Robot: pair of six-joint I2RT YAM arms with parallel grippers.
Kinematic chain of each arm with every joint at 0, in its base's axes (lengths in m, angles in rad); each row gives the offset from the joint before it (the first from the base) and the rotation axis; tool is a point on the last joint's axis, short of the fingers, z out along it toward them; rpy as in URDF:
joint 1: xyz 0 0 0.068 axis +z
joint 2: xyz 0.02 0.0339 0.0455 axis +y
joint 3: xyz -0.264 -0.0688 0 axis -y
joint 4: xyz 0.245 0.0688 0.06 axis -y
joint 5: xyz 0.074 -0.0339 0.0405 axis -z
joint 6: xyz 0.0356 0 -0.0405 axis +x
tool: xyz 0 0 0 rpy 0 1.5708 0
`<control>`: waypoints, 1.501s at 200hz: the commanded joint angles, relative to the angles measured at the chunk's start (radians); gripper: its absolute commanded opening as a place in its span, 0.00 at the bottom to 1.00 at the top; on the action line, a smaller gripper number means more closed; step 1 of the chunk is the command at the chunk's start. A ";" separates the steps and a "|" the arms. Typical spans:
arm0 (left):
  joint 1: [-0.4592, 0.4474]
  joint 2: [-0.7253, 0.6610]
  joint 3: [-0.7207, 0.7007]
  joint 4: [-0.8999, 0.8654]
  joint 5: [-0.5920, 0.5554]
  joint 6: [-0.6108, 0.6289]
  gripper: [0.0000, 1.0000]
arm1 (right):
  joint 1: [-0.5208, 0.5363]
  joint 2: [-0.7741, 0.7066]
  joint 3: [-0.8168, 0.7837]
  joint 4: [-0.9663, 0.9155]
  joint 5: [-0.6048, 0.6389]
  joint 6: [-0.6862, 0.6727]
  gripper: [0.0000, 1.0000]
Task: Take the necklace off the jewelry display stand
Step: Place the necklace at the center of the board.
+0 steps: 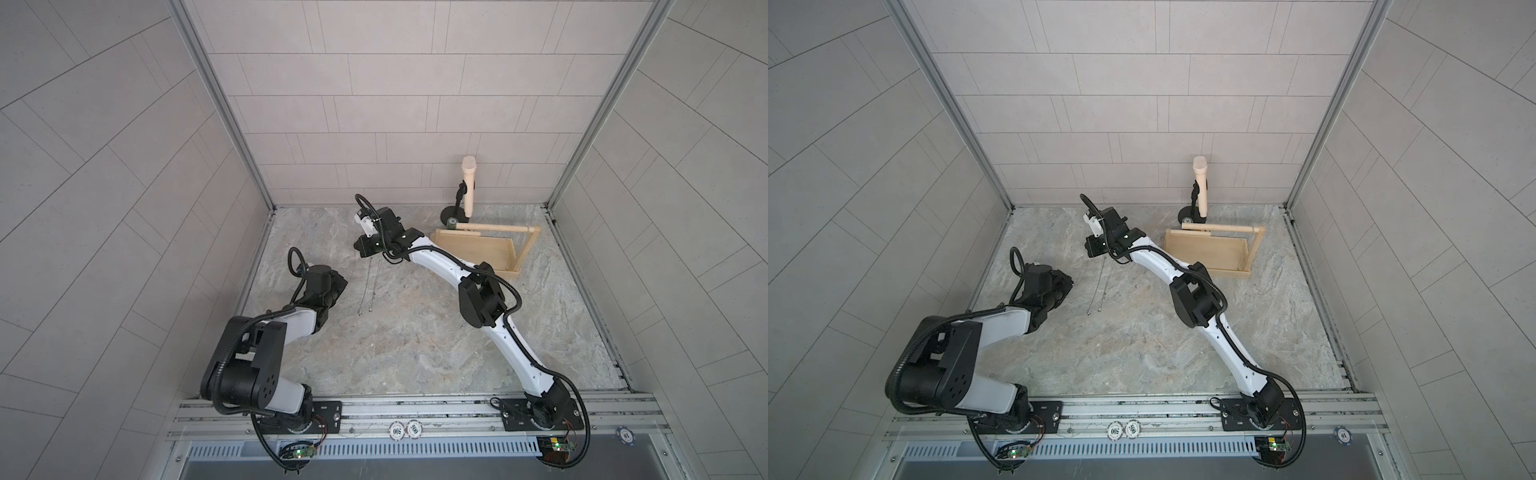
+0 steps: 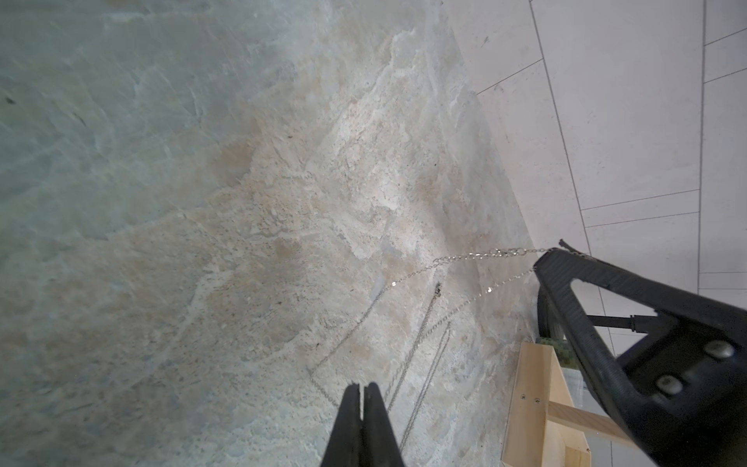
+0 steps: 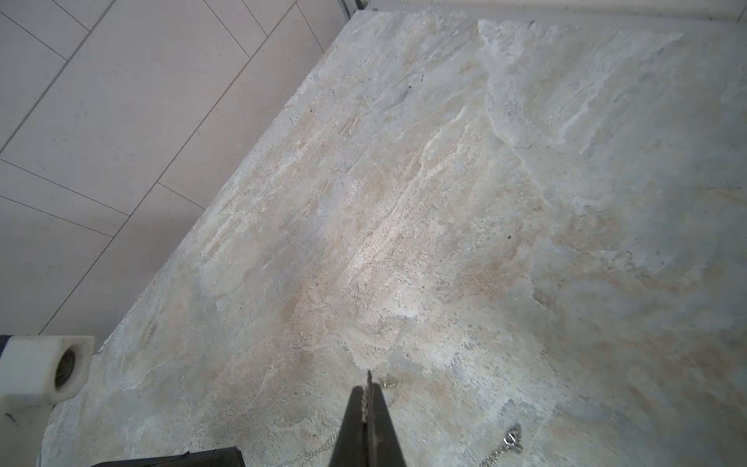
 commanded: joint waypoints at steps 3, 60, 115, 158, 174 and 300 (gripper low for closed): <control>0.008 0.027 -0.012 0.037 0.007 -0.010 0.00 | -0.003 0.043 0.010 -0.052 0.007 -0.009 0.00; 0.007 0.021 -0.060 0.010 0.005 -0.028 0.00 | -0.007 0.034 -0.035 -0.101 0.092 0.002 0.00; 0.004 -0.003 -0.108 -0.009 0.010 -0.029 0.00 | -0.006 0.029 -0.047 -0.135 0.128 0.003 0.00; 0.002 -0.018 -0.125 -0.014 0.004 -0.033 0.00 | 0.010 0.028 -0.059 -0.129 0.123 0.011 0.00; 0.002 -0.017 -0.130 -0.014 0.003 -0.036 0.00 | 0.013 0.029 -0.060 -0.133 0.127 0.011 0.00; -0.001 -0.006 -0.145 -0.017 -0.016 -0.056 0.00 | 0.026 0.011 -0.007 -0.179 0.188 -0.040 0.26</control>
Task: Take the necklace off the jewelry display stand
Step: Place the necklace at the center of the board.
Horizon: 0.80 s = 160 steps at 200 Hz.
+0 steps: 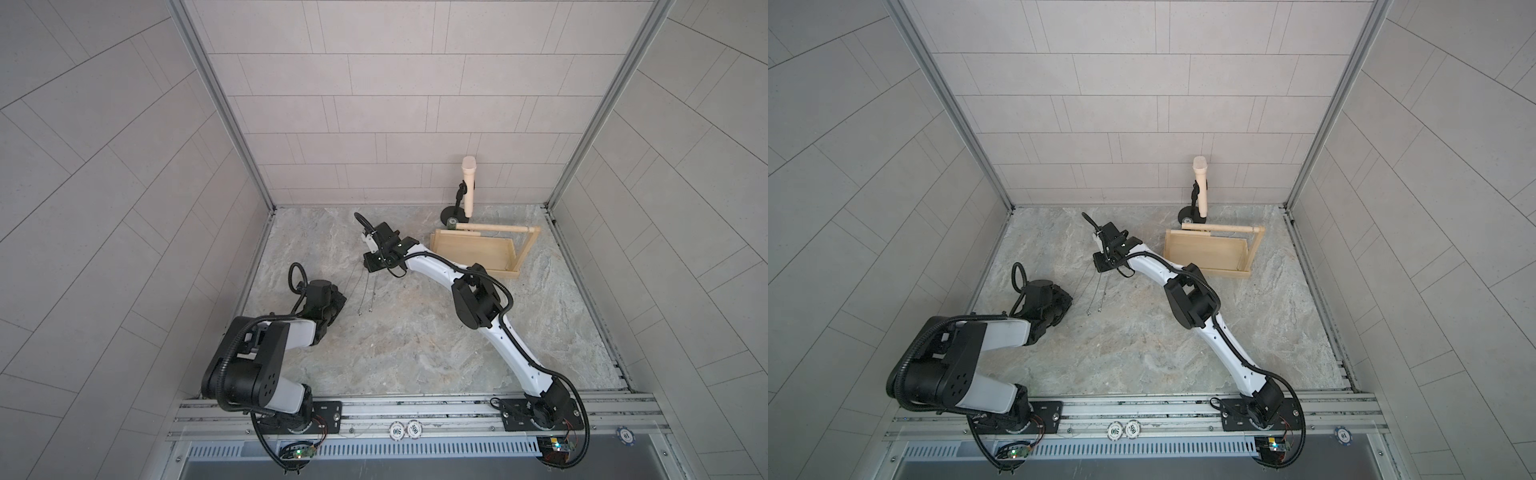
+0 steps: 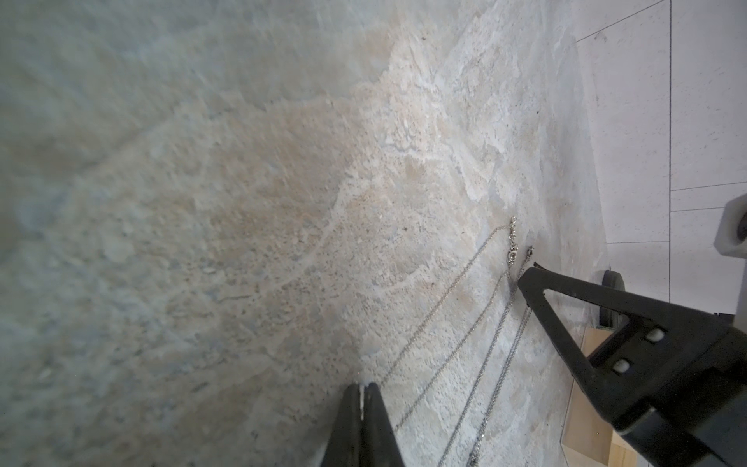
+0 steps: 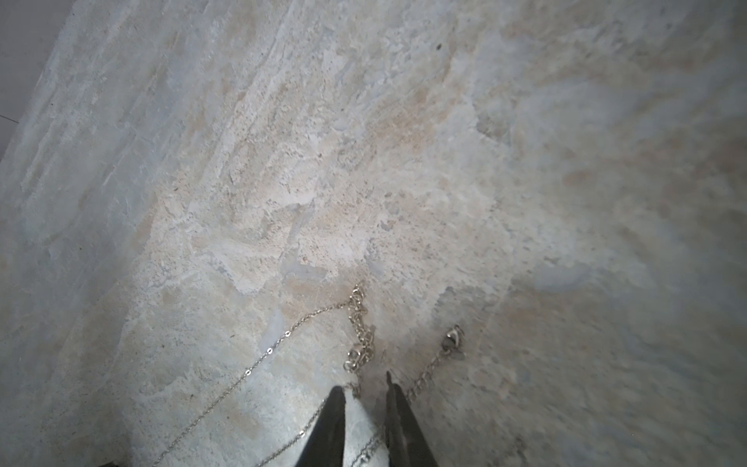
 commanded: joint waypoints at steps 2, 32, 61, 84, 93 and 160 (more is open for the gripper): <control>-0.004 -0.001 -0.017 -0.022 -0.030 -0.013 0.00 | 0.006 -0.025 0.044 -0.029 0.046 -0.035 0.27; -0.004 0.004 -0.014 -0.030 -0.032 -0.016 0.01 | 0.020 -0.008 0.083 -0.042 0.096 -0.083 0.37; -0.002 0.001 -0.012 -0.037 -0.029 -0.019 0.02 | 0.043 0.032 0.131 -0.068 0.176 -0.138 0.47; -0.002 -0.010 -0.013 -0.049 -0.025 -0.019 0.02 | 0.072 0.046 0.132 -0.063 0.290 -0.208 0.53; -0.003 -0.009 -0.014 -0.052 -0.024 -0.019 0.02 | 0.079 0.052 0.131 -0.061 0.314 -0.223 0.55; -0.002 -0.026 -0.020 -0.061 -0.014 -0.025 0.02 | 0.086 0.093 0.205 -0.140 0.408 -0.227 0.73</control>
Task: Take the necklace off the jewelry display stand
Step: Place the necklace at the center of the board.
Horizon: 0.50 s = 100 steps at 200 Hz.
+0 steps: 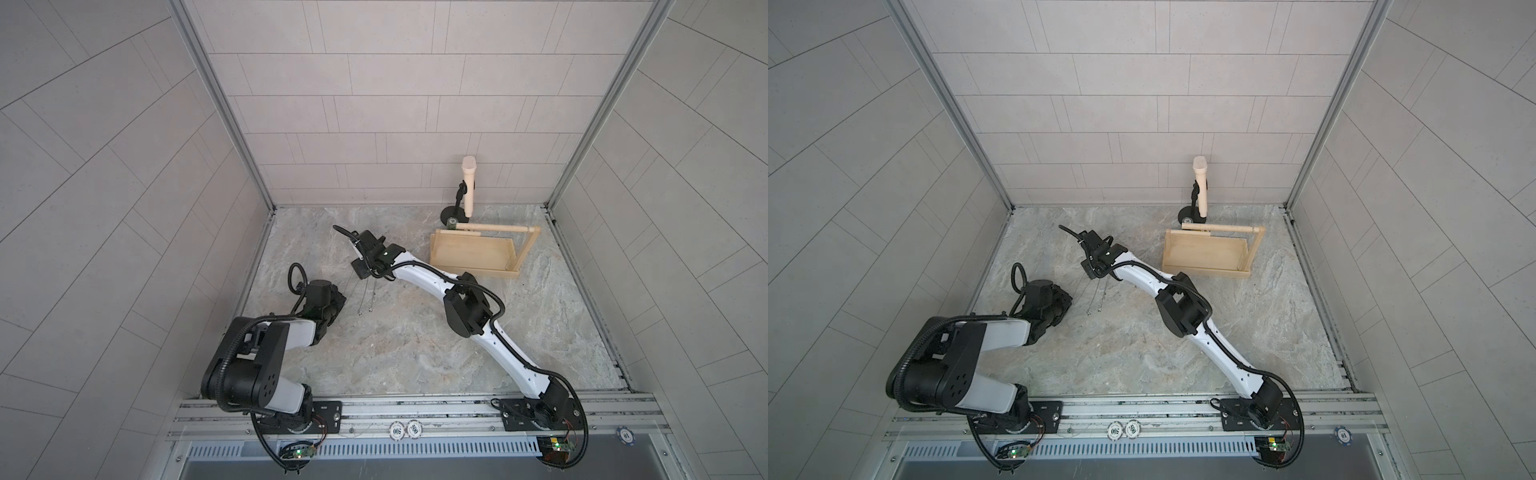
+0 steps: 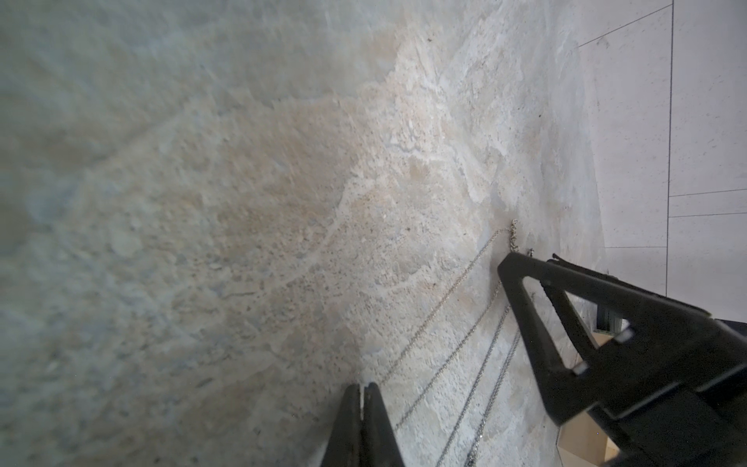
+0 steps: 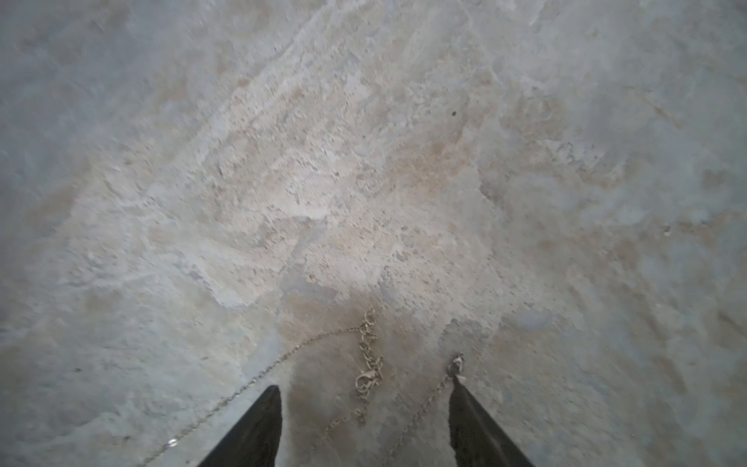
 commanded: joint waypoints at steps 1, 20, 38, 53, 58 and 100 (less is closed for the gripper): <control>-0.001 -0.019 -0.021 -0.050 -0.013 -0.005 0.02 | -0.003 0.025 0.068 -0.064 0.064 -0.012 0.74; -0.001 -0.024 -0.022 -0.052 -0.011 -0.009 0.03 | -0.004 0.067 0.138 -0.125 0.086 0.011 0.77; -0.002 -0.025 -0.021 -0.052 -0.007 -0.013 0.03 | -0.004 0.083 0.167 -0.143 0.109 0.022 0.87; -0.002 -0.027 -0.023 -0.053 -0.004 -0.016 0.03 | -0.005 0.088 0.175 -0.151 0.121 0.035 0.92; -0.002 -0.026 -0.022 -0.053 -0.003 -0.017 0.03 | -0.006 0.090 0.180 -0.155 0.122 0.040 0.93; -0.002 -0.036 -0.027 -0.054 0.005 -0.026 0.03 | -0.008 0.120 0.216 -0.205 0.136 0.074 1.00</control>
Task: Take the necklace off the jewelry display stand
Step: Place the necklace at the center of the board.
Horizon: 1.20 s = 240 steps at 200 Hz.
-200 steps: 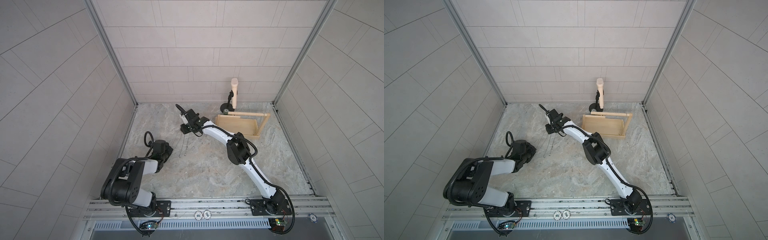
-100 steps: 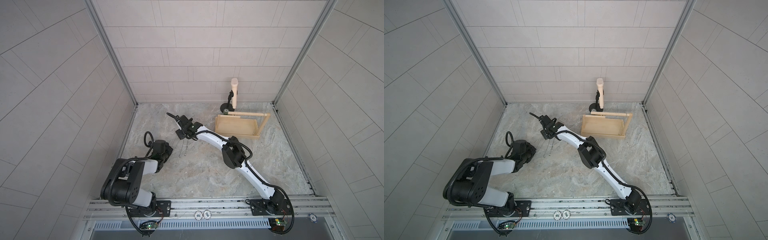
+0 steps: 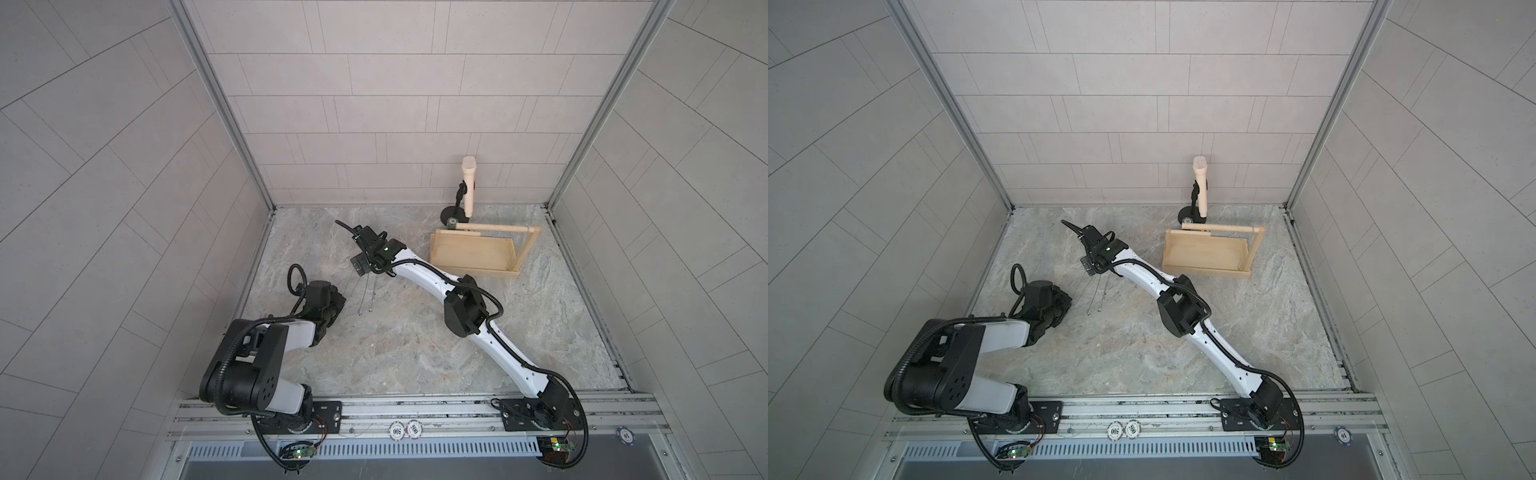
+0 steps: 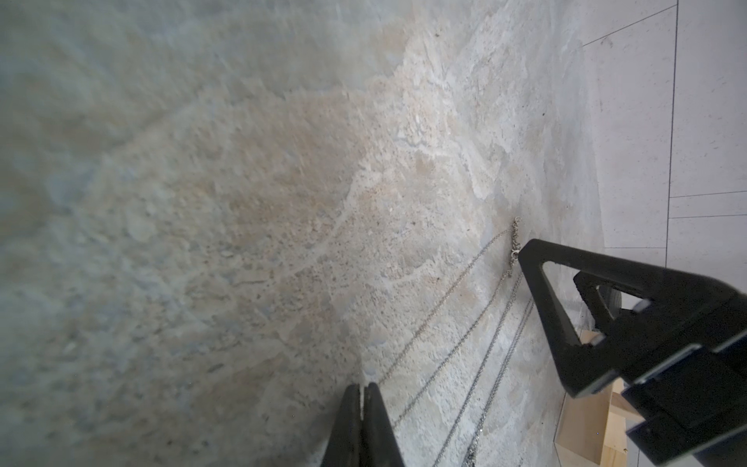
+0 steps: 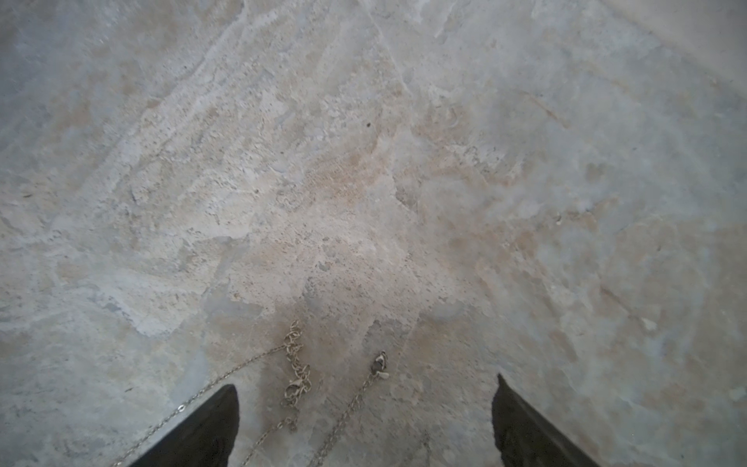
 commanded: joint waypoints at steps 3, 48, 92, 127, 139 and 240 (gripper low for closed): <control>-0.001 -0.023 -0.020 -0.041 0.000 -0.013 0.03 | 0.000 0.052 0.039 -0.076 0.038 0.029 1.00; 0.000 -0.019 -0.027 -0.050 0.002 -0.020 0.03 | 0.007 0.082 0.050 -0.107 0.104 0.052 1.00; 0.002 0.015 -0.033 -0.026 0.026 -0.031 0.05 | 0.001 0.087 0.054 -0.117 0.139 0.095 1.00; 0.007 0.001 -0.055 -0.027 0.030 -0.040 0.07 | -0.008 0.087 0.061 -0.124 0.150 0.131 1.00; 0.009 -0.007 -0.055 -0.040 0.031 -0.039 0.08 | -0.009 0.088 0.063 -0.126 0.153 0.132 0.99; 0.031 -0.088 -0.090 -0.150 0.023 -0.023 0.13 | -0.028 0.102 0.099 -0.151 0.148 0.186 1.00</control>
